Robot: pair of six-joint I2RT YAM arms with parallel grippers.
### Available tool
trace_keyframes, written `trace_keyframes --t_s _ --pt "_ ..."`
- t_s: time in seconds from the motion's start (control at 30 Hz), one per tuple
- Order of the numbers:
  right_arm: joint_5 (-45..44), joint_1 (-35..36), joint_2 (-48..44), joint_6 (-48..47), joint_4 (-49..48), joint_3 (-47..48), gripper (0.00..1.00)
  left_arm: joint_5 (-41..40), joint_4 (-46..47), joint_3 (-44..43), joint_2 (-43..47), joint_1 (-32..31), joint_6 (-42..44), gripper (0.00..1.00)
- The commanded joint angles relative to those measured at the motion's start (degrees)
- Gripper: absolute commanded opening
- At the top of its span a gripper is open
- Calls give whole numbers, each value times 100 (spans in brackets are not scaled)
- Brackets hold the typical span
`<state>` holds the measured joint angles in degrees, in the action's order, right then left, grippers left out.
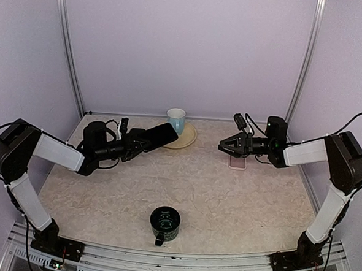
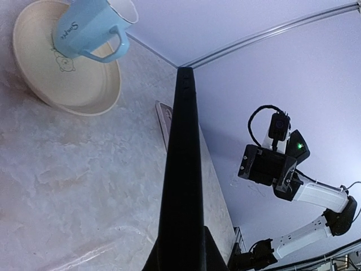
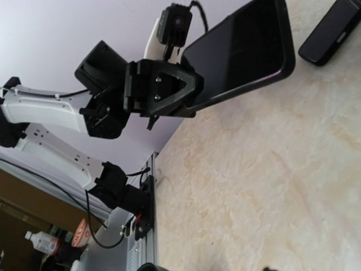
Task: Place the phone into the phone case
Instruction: Pass from the left arm to the right
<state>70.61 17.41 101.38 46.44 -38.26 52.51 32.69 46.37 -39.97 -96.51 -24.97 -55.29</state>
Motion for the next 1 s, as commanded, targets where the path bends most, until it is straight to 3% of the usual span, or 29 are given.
trace_keyframes --t_s 0.0,0.23,0.3,0.33,0.8,0.97 --pt "-159 -104 -229 -183 243 -43 62 -480 231 169 374 114 -75 0" --pt "-281 -123 -267 -239 381 -41 80 -1027 221 581 630 124 -330 0" --pt "-309 -124 -263 -240 414 -27 97 -1207 193 732 722 117 -415 0" --pt "-317 -128 -255 -228 421 -22 99 -1377 182 814 797 111 -481 0" --pt "-350 -133 -222 -174 439 -10 100 -3857 -740 1787 2004 -592 -1406 0" --pt "-387 -127 -209 -205 478 -39 100 -4152 -1125 1709 2325 -778 -1476 0"
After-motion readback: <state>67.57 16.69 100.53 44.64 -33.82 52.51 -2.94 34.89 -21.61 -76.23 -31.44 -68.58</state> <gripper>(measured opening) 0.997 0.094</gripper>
